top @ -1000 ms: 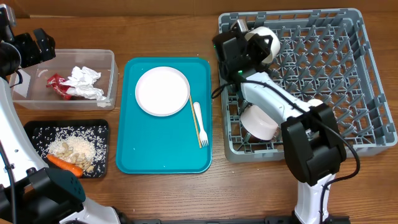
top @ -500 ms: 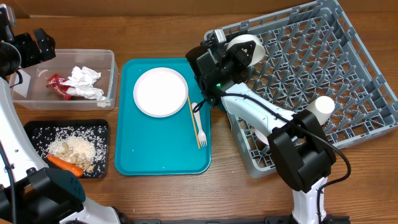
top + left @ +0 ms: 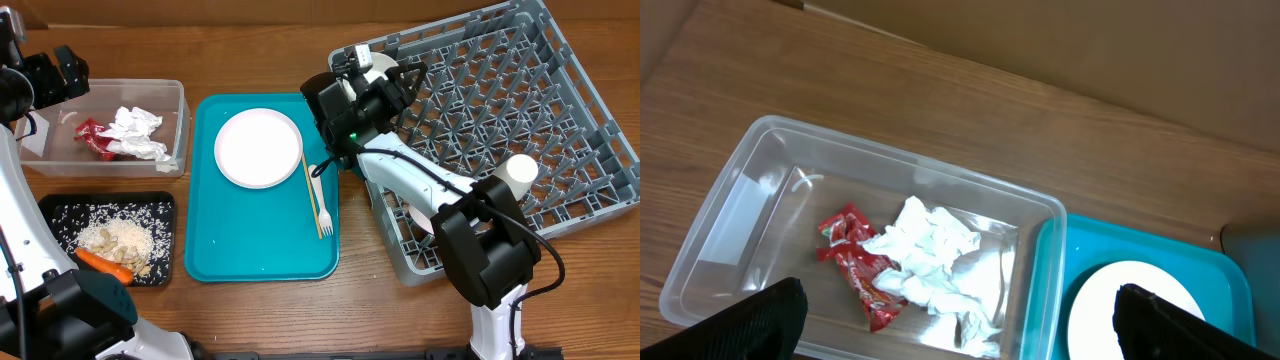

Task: Sort waste into correct bins and load items into the dishwasher rack
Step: 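Lower the white bowl into the rack's back-left corner and release, then raise the right gripper away from the rack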

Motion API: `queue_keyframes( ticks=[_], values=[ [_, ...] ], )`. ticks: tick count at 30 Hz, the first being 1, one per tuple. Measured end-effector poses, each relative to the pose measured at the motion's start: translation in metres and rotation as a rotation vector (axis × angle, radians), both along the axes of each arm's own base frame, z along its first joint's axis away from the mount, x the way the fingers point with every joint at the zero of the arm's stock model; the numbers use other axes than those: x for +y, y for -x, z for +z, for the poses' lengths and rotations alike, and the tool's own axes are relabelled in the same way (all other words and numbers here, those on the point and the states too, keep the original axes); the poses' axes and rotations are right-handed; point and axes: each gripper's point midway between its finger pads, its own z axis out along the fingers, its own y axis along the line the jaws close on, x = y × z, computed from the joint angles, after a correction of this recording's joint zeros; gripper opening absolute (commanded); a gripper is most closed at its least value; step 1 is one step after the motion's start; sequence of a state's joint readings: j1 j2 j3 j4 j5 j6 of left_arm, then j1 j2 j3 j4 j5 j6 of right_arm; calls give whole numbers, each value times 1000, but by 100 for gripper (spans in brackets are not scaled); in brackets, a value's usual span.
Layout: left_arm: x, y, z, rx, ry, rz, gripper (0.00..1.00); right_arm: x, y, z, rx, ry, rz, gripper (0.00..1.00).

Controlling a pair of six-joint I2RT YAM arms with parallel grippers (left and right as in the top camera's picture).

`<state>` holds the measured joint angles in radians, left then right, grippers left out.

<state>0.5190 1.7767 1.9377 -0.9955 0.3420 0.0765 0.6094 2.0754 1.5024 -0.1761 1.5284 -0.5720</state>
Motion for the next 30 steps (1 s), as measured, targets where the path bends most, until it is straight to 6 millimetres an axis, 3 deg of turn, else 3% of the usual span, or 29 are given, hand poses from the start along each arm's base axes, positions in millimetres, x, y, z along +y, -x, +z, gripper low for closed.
queue_keyframes(
  ticks=[7, 10, 13, 18, 22, 25, 30],
  values=[
    [0, 0, 0, 0, 0, 0, 100, 0, -1, 8, -72, -36, -16, 60],
    [0, 0, 0, 0, 0, 0, 100, -2, 0, 23, -140, -84, -18, 60],
    [0, 0, 0, 0, 0, 0, 100, -9, 4, 63, -244, -166, -11, 60],
    [0, 0, 0, 0, 0, 0, 100, -40, 27, 156, -443, -298, -1, 61],
    [0, 0, 0, 0, 0, 0, 100, -70, 44, 197, -517, -327, -22, 65],
    [0, 0, 0, 0, 0, 0, 100, -92, 40, 201, -507, -305, -43, 68],
    [0, 0, 0, 0, 0, 0, 100, -132, 28, 191, -421, -243, -83, 70]
  ],
)
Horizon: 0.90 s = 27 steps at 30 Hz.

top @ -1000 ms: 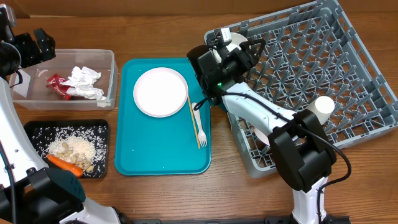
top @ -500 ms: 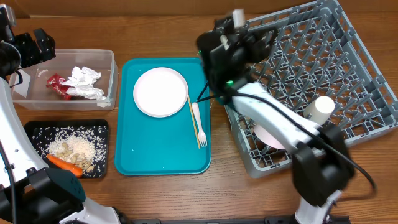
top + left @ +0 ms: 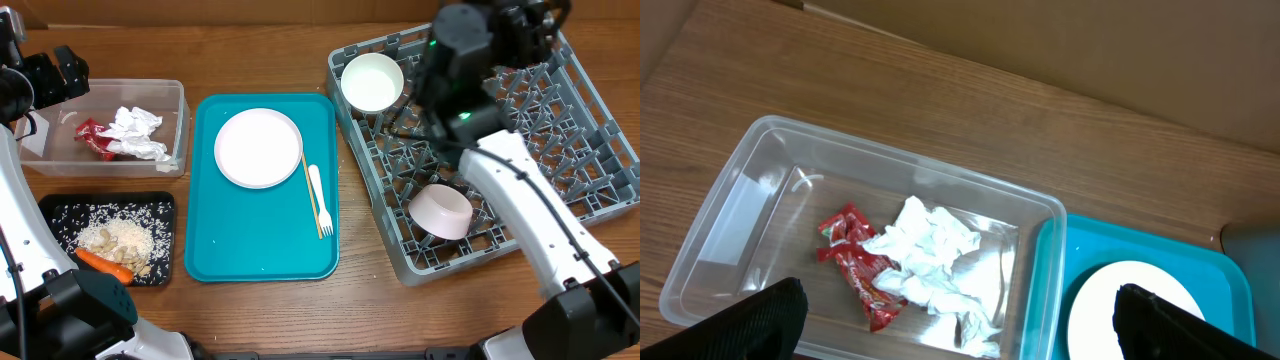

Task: Sort waste into correct bins and load items into the dishwasher rack
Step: 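Raise the right gripper away from the rack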

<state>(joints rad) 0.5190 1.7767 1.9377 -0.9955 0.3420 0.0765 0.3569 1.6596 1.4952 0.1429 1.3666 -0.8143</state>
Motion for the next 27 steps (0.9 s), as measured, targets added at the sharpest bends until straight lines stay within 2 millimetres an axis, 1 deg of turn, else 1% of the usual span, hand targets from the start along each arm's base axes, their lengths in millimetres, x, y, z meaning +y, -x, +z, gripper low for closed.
queue_keyframes(
  ticks=[2, 4, 8, 14, 21, 22, 24, 26, 27],
  values=[
    [0, 0, 0, 0, 0, 0, 100, -10, -1, 0, 1, 1, -14, 70],
    [0, 0, 0, 0, 0, 0, 100, -14, -2, 0, 1, 1, -19, 70],
    [0, 0, 0, 0, 0, 0, 100, -12, -1, 4, -8, -2, -2, 70],
    [0, 0, 0, 0, 0, 0, 100, -11, 13, 21, -55, -22, 1, 70],
    [0, 0, 0, 0, 0, 0, 100, -12, 16, 20, -58, -29, -9, 70],
    [0, 0, 0, 0, 0, 0, 100, -12, 16, 18, -49, -28, -4, 70],
    [0, 0, 0, 0, 0, -1, 100, -11, 15, 8, 31, -16, 23, 70],
    [0, 0, 0, 0, 0, 0, 100, -7, 15, -17, 212, -21, 112, 71],
    [0, 0, 0, 0, 0, 0, 100, -1, 14, -34, 306, -76, 203, 68]
  ],
)
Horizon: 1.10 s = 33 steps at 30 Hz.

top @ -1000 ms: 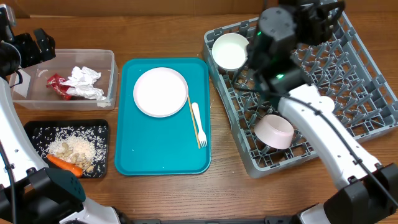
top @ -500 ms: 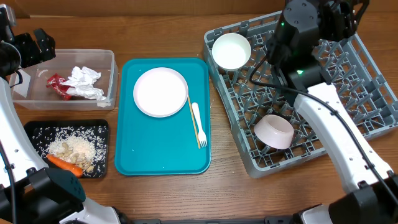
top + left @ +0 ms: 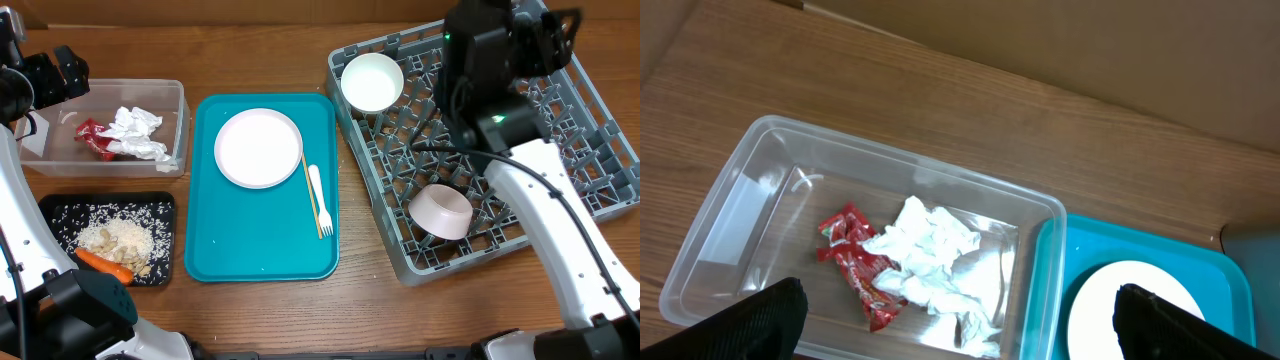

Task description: Sort waste into correct bins and load items into the dishwasher rack

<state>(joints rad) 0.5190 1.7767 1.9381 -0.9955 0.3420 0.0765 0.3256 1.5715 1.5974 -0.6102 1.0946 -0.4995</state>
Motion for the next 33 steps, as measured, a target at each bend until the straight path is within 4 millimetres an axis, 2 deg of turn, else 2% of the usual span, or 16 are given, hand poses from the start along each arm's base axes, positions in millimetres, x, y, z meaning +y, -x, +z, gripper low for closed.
queue_keyframes(
  ticks=[3, 7, 10, 13, 15, 16, 17, 21, 24, 30, 33],
  values=[
    [0, 0, 0, 0, 0, 0, 100, 11, -6, -16, 55, -313, 166, 61],
    [0, 0, 0, -1, 1, -1, 100, 0, -11, 1, -93, -754, 224, 58],
    [0, 0, 0, -1, 2, -2, 100, 2, -6, -5, -97, -954, 226, 57],
    [0, 0, 0, -1, 2, -2, 100, 31, -2, -34, 36, -1121, 252, 54],
    [0, 0, 0, -1, 2, -2, 100, 52, -1, -59, 146, -1209, 259, 49],
    [0, 0, 0, -1, 2, -2, 100, 65, 0, -76, 220, -1257, 256, 43],
    [-1, 0, 0, -1, 2, -2, 100, 83, -1, -99, 312, -1317, 250, 42],
    [0, 0, 0, -1, 2, -2, 100, 119, -3, -128, 431, -1336, 262, 42],
    [0, 0, 0, -1, 2, -2, 100, 157, -2, -140, 484, -1293, 318, 42],
    [0, 0, 0, -1, 2, -2, 100, 229, 1, -132, 449, -1145, 477, 39],
    [0, 0, 0, -1, 2, -2, 100, 251, -4, -125, 385, -1086, 529, 37]
  ],
)
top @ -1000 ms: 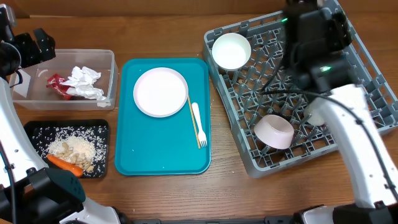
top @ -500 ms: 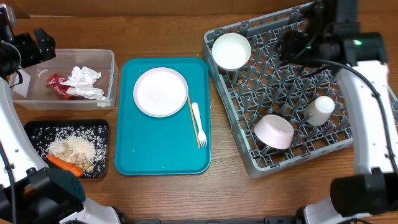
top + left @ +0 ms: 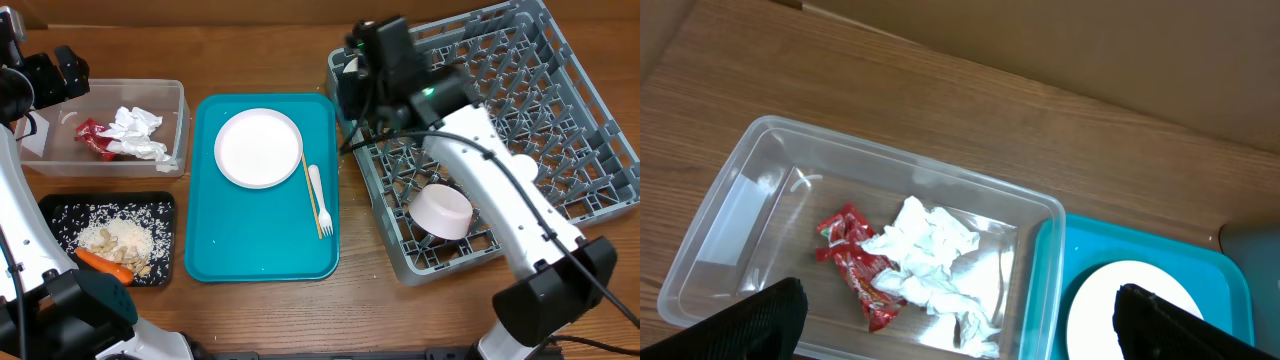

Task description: Sort waste into correct bins and load items into the dishwasher rack

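Note:
A white plate [image 3: 258,148], a white fork [image 3: 320,198] and a wooden chopstick [image 3: 311,190] lie on the teal tray [image 3: 260,250]. The grey dishwasher rack [image 3: 560,120] holds an upturned pale bowl [image 3: 442,210]. My right gripper [image 3: 358,72] hangs over the rack's left corner and hides what is under it; its jaws do not show. My left gripper [image 3: 50,68] [image 3: 960,335] stands open high above the clear bin [image 3: 740,200], holding nothing. The plate [image 3: 1130,310] also shows in the left wrist view.
The clear bin [image 3: 180,130] holds a red wrapper [image 3: 92,138] [image 3: 855,265] and crumpled white tissue [image 3: 135,128] [image 3: 930,255]. A black tray [image 3: 55,205] at front left holds rice, food scraps and a carrot [image 3: 100,262].
My right arm has swung from the rack's back edge to its left corner beside the teal tray, covering the white bowl that stood there. The left arm has not moved.
My right gripper was first at the rack's left corner. Then a white bowl stood in that corner and the arm was over the rack's back, where it stayed. Now the gripper is back over that corner. The left gripper stayed open above the clear bin.

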Motion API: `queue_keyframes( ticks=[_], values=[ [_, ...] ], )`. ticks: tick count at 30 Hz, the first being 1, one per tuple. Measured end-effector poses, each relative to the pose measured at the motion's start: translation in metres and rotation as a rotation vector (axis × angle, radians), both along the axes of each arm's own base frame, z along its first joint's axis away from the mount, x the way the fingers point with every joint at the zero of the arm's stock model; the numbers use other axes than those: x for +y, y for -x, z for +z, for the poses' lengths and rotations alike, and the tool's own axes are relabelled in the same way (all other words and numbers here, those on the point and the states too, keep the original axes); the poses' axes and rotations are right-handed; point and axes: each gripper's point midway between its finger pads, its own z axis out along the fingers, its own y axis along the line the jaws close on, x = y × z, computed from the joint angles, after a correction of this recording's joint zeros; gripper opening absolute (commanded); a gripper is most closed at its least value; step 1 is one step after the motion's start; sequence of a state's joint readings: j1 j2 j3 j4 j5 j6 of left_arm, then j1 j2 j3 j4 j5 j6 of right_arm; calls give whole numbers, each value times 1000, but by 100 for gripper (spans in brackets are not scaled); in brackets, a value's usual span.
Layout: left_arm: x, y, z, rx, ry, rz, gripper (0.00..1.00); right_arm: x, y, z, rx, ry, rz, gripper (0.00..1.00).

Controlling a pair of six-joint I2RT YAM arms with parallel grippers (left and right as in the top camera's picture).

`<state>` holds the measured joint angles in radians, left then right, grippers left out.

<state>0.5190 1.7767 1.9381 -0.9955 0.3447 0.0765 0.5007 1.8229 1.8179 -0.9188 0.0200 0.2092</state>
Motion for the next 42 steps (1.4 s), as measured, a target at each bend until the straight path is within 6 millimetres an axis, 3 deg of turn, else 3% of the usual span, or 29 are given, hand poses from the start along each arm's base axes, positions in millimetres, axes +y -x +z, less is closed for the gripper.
queue_keyframes(
  ticks=[5, 11, 16, 29, 39, 42],
  values=[
    [0, 0, 0, 0, 0, 0, 100, 18, -25, -12, -92, 43, -30, 36],
    [0, 0, 0, 0, 0, 0, 100, 22, -47, -72, -81, 173, -87, 36],
    [0, 0, 0, 0, 0, 0, 100, 23, -54, -96, -75, 212, -101, 36],
    [0, 0, 0, 0, 0, 0, 100, 12, -64, -93, -122, 262, -159, 36],
    [0, 0, 0, 0, 0, 0, 100, 14, -72, -87, -162, 240, -174, 35],
    [0, 0, 0, 0, 0, 0, 100, 14, -74, -93, -157, 243, -175, 35]
  ],
)
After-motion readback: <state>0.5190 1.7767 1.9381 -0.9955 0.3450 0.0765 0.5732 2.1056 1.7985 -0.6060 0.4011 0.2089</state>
